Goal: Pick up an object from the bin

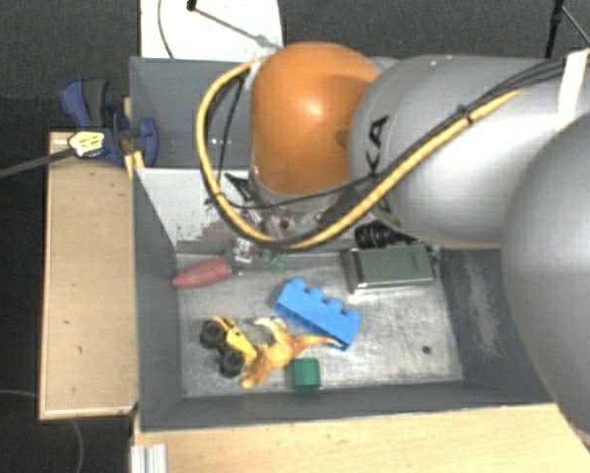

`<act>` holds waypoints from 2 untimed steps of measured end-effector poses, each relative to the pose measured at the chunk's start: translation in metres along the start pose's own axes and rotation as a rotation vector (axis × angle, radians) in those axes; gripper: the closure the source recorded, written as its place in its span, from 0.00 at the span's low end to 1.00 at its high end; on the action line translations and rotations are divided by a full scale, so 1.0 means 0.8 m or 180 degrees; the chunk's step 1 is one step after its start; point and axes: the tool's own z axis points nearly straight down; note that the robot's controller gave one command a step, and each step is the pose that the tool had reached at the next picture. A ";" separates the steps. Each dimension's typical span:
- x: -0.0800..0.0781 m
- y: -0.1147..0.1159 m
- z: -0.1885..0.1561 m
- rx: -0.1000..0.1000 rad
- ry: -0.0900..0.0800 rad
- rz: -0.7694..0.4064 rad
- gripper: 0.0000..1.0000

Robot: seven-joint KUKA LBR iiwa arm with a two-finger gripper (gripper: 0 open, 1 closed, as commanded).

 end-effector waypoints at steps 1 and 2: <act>-0.007 0.004 0.023 -0.0004 -0.0012 -0.0360 1.00; 0.006 -0.027 0.049 -0.0005 -0.0009 0.0077 1.00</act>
Offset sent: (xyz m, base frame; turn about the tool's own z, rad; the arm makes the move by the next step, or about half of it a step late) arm -0.0485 -0.0656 -0.0790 -0.4416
